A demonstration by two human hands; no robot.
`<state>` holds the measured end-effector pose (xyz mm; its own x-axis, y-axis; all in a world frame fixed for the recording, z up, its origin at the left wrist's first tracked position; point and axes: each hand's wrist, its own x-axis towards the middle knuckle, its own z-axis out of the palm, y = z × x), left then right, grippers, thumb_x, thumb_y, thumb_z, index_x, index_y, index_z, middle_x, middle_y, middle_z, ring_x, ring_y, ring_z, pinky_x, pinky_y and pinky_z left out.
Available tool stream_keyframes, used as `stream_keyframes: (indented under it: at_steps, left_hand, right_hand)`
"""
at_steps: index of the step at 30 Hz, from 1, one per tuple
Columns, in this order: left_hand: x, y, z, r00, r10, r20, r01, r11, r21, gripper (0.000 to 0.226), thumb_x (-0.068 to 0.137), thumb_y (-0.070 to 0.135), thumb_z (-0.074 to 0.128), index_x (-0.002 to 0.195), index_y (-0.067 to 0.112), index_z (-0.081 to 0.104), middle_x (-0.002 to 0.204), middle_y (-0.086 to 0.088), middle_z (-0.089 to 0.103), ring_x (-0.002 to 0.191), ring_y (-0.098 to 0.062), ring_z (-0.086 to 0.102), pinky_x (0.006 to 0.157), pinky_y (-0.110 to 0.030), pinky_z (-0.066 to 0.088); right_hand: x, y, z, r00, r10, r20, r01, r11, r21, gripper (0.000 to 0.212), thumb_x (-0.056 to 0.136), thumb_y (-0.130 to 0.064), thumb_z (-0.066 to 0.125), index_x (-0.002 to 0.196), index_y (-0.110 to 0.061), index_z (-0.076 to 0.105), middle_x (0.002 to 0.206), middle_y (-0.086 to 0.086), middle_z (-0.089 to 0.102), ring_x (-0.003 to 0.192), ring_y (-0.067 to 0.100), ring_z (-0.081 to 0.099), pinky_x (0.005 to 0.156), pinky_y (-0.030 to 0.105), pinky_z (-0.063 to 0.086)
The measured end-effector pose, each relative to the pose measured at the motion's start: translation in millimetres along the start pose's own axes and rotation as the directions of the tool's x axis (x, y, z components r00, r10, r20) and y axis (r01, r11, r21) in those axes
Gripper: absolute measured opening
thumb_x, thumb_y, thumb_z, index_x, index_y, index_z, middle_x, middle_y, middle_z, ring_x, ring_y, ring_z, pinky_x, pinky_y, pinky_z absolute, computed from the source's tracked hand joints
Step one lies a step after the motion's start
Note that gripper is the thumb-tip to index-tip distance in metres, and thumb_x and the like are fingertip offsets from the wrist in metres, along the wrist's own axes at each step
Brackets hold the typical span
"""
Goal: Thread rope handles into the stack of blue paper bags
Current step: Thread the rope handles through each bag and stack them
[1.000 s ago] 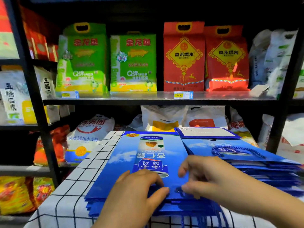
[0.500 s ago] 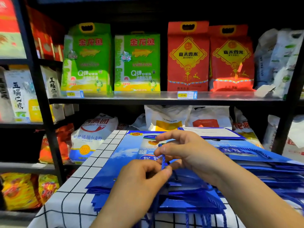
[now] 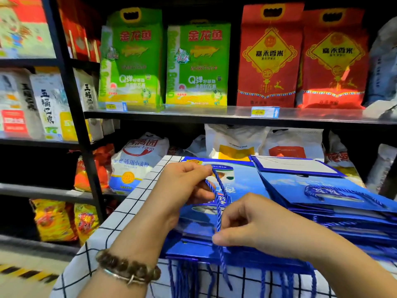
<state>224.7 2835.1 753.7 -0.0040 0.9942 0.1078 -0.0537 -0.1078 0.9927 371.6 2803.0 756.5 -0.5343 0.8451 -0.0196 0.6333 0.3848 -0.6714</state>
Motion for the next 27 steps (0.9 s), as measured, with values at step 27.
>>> stream_keyframes:
  at_steps: [27]
  left_hand:
    - [-51.4, -36.3, -47.3, 0.927, 0.373, 0.04, -0.279, 0.615, 0.738, 0.042, 0.059, 0.071, 0.035, 0.093, 0.053, 0.049, 0.092, 0.031, 0.055, 0.094, 0.004, 0.049, 0.095, -0.017, 0.019]
  right_hand:
    - [7.8, -11.1, 38.8, 0.863, 0.051, -0.503, 0.122, 0.945, 0.304, 0.048, 0.082, -0.023, 0.066, 0.101, -0.062, 0.046, 0.083, -0.016, 0.066, 0.067, 0.007, 0.066, 0.066, 0.024, 0.052]
